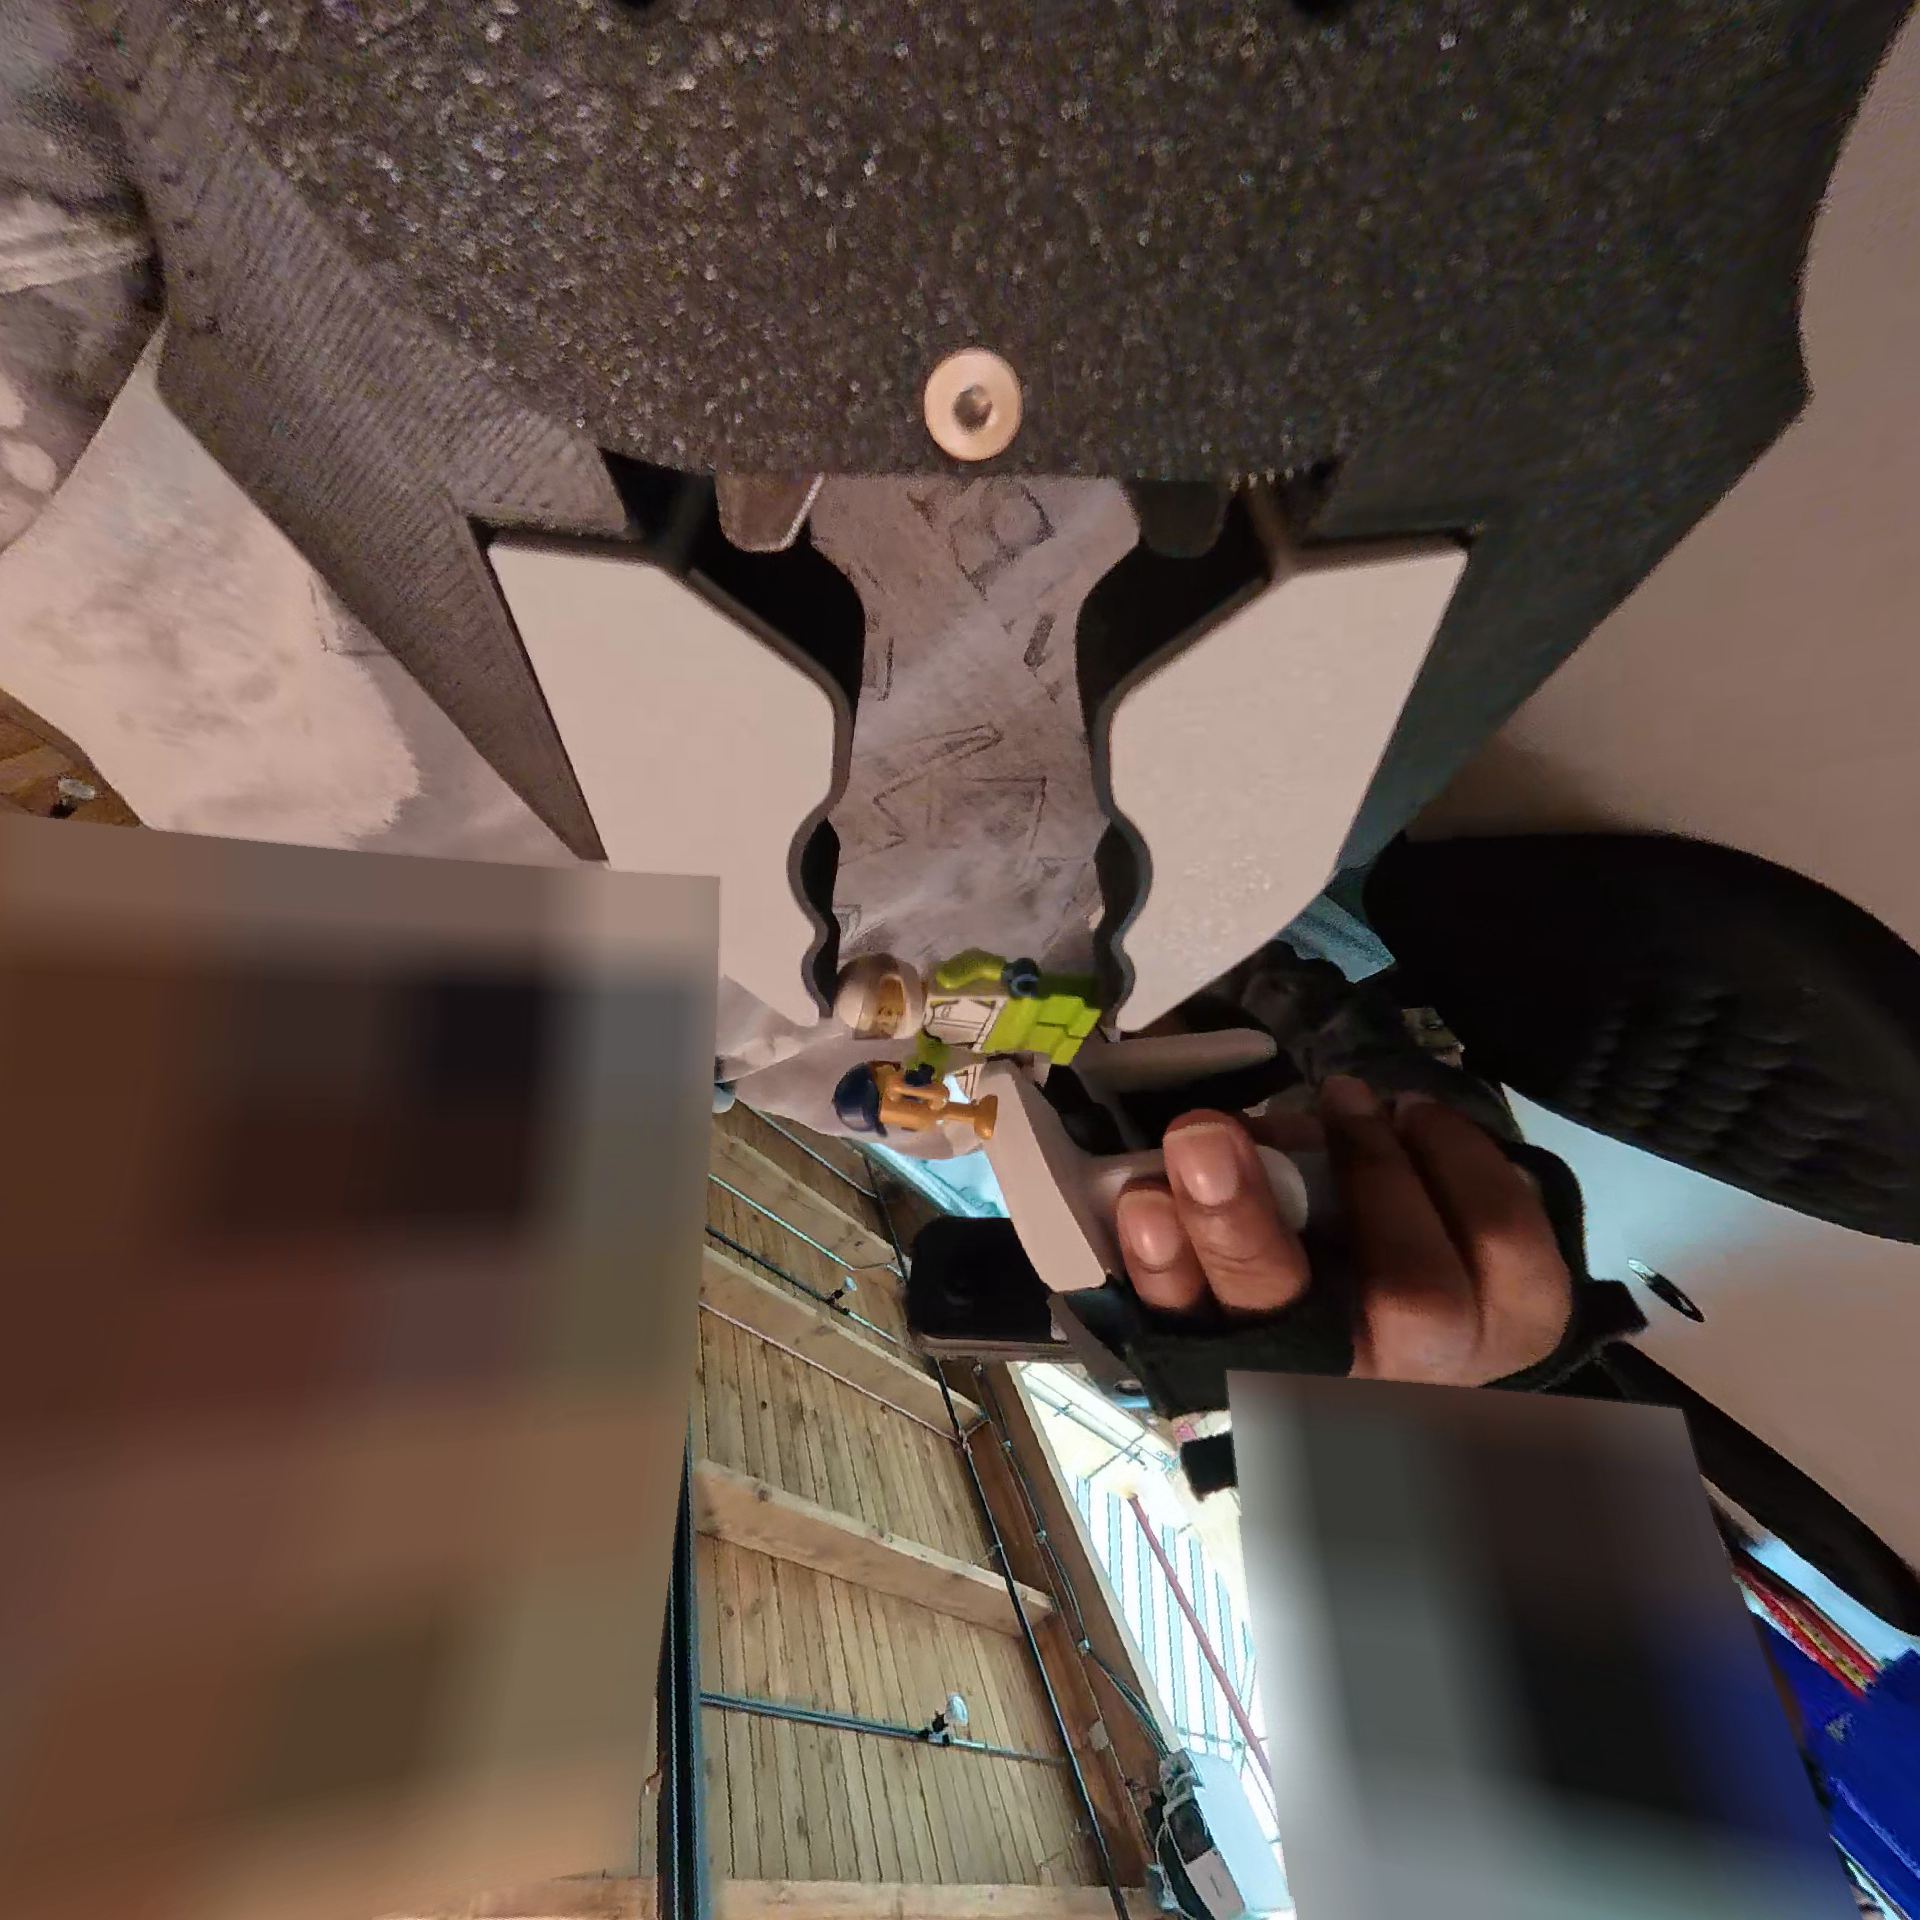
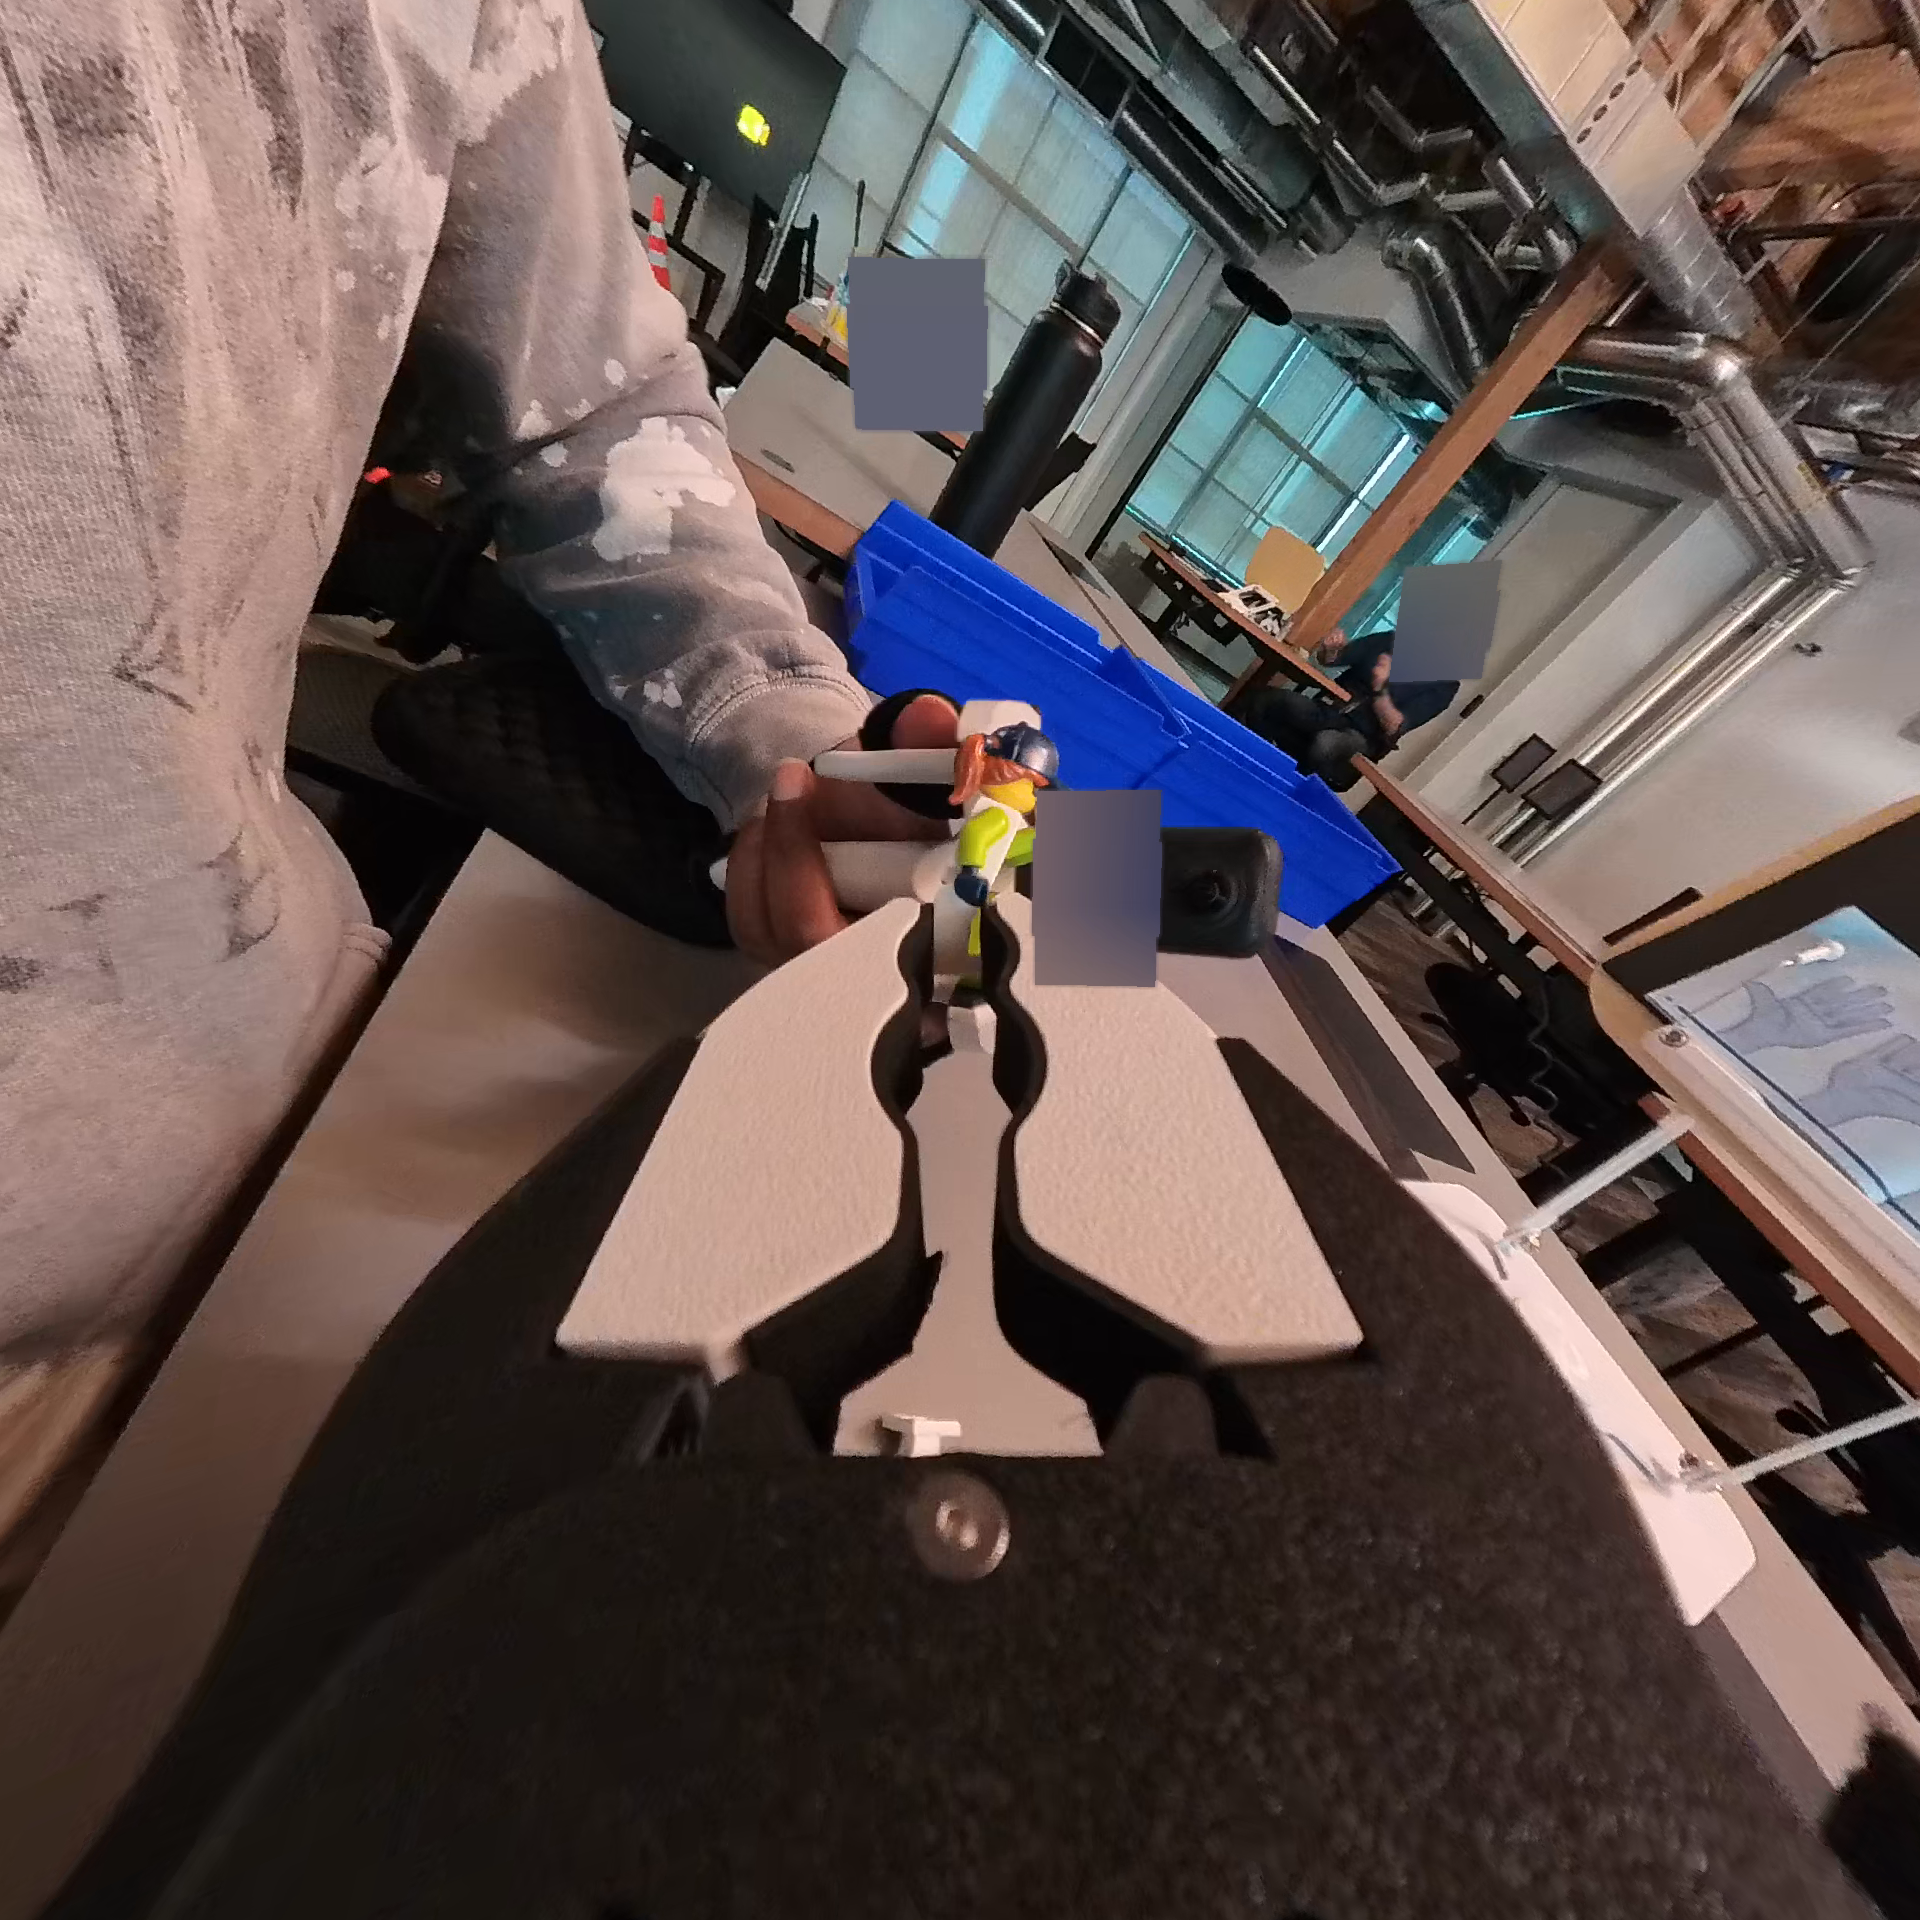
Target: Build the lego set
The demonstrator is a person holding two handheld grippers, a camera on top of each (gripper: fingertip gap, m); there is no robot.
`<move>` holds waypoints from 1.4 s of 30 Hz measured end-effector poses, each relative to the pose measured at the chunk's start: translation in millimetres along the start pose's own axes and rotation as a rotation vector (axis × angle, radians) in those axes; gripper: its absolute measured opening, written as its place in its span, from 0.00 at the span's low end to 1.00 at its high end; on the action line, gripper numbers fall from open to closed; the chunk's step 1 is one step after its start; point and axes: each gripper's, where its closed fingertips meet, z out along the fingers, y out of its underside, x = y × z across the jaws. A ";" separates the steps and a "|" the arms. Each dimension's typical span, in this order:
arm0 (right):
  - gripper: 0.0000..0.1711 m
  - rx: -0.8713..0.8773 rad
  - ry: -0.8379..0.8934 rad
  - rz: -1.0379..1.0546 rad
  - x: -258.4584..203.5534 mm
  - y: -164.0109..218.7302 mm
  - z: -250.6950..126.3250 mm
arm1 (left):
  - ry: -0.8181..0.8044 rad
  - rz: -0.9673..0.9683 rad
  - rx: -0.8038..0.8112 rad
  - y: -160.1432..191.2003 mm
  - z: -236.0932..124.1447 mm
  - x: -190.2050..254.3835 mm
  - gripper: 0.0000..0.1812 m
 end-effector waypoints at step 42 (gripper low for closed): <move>0.05 0.269 0.052 0.546 35.8 -12.2 -10.5 | -0.540 0.760 -0.034 -30.1 4.0 -18.4 0.18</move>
